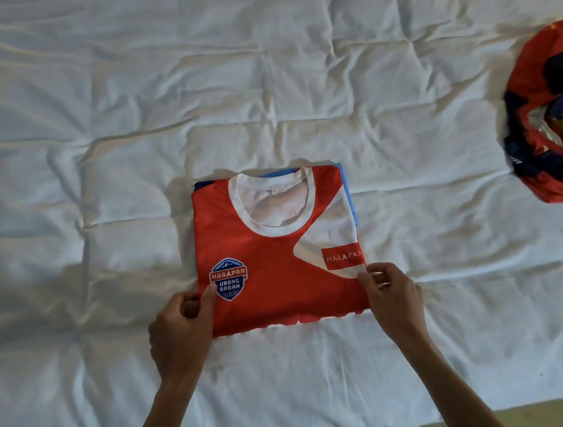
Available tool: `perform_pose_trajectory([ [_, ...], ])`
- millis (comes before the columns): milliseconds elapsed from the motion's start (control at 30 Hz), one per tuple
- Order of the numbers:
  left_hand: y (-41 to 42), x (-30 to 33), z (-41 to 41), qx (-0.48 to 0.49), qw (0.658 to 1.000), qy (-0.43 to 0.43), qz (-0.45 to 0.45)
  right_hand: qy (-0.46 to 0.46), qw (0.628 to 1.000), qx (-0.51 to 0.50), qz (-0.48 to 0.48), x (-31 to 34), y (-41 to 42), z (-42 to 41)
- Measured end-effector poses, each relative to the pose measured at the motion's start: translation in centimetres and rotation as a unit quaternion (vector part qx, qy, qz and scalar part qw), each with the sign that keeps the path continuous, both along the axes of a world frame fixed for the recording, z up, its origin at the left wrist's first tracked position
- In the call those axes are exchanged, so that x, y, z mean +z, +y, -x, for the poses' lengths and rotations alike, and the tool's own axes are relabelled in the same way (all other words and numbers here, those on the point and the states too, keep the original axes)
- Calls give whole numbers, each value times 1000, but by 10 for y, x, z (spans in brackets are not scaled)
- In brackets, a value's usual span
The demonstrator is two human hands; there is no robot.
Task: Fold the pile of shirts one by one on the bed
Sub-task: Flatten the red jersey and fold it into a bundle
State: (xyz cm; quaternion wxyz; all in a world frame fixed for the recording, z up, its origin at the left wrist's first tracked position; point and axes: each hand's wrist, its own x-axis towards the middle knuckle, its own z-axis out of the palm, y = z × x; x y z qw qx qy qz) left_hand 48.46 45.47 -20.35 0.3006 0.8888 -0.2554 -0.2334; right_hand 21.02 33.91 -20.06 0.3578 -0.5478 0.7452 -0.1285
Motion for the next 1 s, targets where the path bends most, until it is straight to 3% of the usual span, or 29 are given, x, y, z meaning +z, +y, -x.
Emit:
perform_pose_trajectory([
  [233,-71,-10,-28,78,997,-6,1,-17,1000,0,-2,-5,-64,-39],
  [433,-101,-16,-38,52,997,-38,53,10,1000,2,25,-4,-97,-59],
  [567,-103,-15,-40,14,991,-66,115,28,995,7,98,5,-111,-54],
  [633,-103,-20,-43,26,993,-59,97,30,994,20,108,-1,-112,-55],
  [833,-108,-30,-33,78,997,11,-26,16,1000,9,-5,-21,-103,-66],
  [1000,-117,-22,-39,45,995,58,-63,-8,998,16,-54,-25,-104,-63],
])
